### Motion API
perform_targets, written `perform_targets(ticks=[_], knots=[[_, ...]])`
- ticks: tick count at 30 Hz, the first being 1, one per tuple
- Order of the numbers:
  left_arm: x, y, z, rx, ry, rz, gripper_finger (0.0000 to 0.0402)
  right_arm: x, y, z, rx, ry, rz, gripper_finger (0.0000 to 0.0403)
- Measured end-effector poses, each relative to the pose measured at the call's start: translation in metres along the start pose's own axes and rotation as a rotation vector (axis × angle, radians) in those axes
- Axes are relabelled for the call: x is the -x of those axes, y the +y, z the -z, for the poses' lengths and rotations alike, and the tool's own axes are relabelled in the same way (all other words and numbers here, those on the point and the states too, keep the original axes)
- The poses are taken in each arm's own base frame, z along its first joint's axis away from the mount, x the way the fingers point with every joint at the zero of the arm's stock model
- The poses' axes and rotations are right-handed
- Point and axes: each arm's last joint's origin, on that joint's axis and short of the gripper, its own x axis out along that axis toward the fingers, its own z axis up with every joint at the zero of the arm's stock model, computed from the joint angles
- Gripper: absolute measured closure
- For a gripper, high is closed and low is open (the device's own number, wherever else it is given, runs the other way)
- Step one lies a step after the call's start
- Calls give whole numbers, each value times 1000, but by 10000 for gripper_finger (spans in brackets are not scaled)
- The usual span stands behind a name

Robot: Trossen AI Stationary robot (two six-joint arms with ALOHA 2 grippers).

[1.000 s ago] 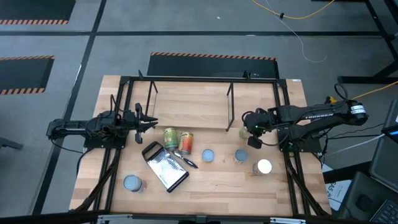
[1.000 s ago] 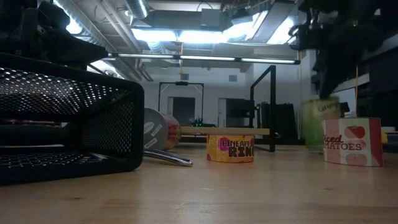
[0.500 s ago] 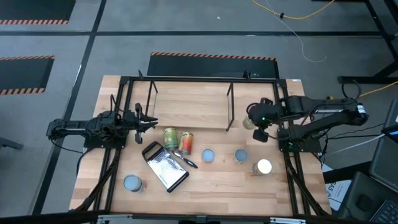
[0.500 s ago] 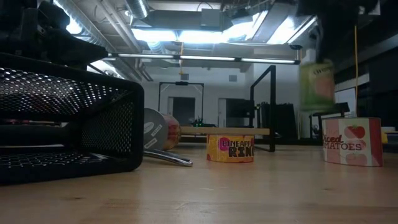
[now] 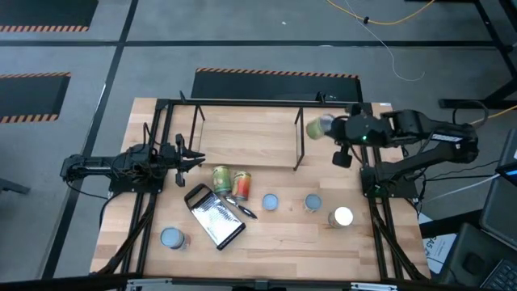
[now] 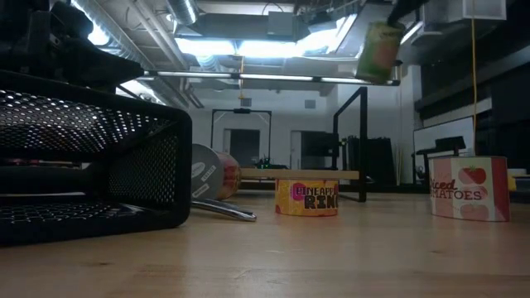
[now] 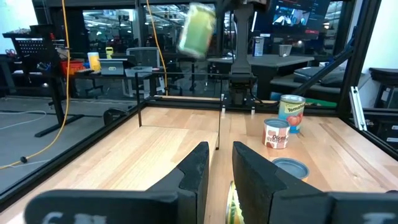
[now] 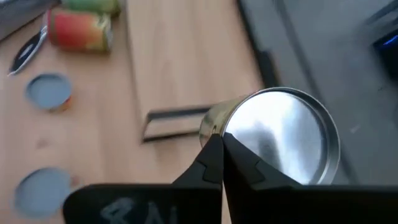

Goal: Pick and place cans onto a shelf
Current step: Put the canned orange on the shelf

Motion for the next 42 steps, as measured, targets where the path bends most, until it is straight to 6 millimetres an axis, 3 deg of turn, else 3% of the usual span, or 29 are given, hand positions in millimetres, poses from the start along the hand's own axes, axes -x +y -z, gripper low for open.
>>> perform_targets(ticks=[10, 17, 24, 31, 42], knots=[[0, 0, 0, 0, 0, 0, 337, 1, -22, -40, 92, -240, 109, 402], [0, 0, 0, 1, 0, 0, 337, -23, -37, -75, 51, -264, 138, 402], [0, 0, 0, 2, 0, 0, 337, -54, -57, -107, -160, -214, 145, 402], [0, 0, 0, 2, 0, 0, 337, -93, -71, -110, -273, 10, 70, 402], [0, 0, 0, 1, 0, 0, 337, -170, -70, -102, -304, 214, -43, 402]])
